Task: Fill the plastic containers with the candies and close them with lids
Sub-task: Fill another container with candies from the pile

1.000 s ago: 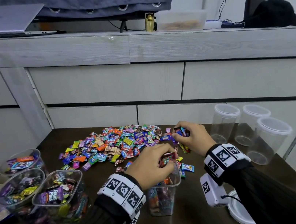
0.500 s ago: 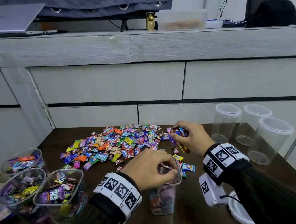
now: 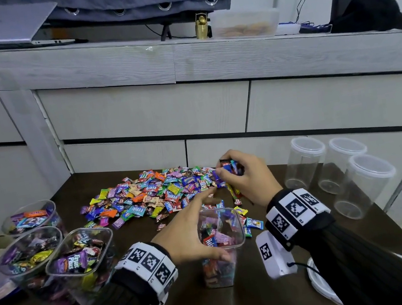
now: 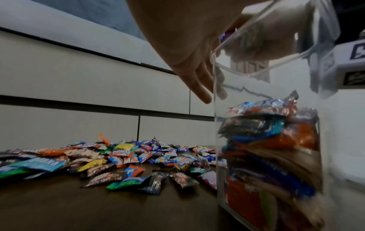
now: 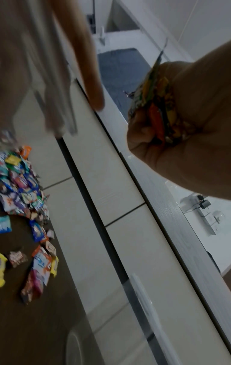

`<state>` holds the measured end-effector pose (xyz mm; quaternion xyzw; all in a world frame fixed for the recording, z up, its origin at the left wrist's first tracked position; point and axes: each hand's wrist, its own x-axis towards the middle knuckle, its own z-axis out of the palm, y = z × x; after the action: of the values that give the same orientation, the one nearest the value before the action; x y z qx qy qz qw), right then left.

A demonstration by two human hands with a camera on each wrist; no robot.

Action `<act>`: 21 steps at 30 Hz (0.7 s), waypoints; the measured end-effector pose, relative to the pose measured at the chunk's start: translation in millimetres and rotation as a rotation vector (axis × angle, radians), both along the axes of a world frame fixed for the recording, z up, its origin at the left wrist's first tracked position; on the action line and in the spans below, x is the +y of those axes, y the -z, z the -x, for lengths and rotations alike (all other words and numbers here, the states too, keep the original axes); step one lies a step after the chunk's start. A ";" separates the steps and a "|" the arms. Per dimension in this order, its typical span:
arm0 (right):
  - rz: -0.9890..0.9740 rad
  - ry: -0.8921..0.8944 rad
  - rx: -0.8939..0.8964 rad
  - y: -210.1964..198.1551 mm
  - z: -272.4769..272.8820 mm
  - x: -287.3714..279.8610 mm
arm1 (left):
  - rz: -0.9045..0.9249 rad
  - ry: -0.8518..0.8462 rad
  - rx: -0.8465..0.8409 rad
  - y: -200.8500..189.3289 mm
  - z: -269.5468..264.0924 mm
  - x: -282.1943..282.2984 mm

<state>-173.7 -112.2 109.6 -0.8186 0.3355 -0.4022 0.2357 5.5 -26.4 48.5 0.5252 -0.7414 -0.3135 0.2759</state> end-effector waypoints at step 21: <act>0.054 -0.151 0.002 49.9 -21.2 43.2 | 0.046 -0.105 0.000 19.5 -3.1 -4.9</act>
<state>-152.6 -69.0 59.7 -0.8480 0.2622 -0.3913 0.2430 8.6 -31.3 29.0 0.5571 -0.7198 -0.2814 0.3039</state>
